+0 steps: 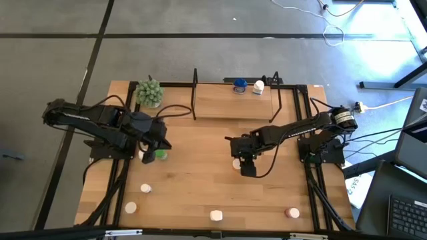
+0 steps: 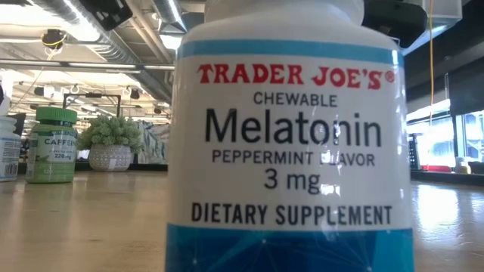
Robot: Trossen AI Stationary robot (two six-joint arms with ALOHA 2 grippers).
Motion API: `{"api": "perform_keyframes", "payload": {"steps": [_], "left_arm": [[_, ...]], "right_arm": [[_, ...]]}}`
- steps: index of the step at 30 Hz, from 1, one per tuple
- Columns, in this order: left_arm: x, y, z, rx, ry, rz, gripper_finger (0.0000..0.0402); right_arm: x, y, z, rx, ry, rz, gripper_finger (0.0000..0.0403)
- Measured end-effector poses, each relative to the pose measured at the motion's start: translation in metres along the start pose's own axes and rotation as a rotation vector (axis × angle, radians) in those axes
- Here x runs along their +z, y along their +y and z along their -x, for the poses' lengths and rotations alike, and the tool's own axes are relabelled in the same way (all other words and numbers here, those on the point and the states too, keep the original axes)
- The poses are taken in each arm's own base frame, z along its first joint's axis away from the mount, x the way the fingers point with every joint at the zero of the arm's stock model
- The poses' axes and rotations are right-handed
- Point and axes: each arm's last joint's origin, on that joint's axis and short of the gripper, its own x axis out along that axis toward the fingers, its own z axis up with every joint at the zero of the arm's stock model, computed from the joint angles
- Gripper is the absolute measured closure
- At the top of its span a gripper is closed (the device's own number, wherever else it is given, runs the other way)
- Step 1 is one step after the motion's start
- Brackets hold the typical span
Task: Pick and place medicine bottles onto shelf by color
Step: Put the top orange pill bottle on the shelf
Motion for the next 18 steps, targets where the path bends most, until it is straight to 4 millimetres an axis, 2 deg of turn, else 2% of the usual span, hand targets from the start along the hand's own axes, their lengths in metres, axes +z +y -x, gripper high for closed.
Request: {"api": "perform_keyframes", "payload": {"steps": [18], "left_arm": [[-0.0006, -0.0021, 0.0001, -0.009, 0.002, -0.013, 0.0374]], "right_arm": [[0.0006, 0.0002, 0.0002, 0.000, -0.007, 0.004, 0.0189]]}}
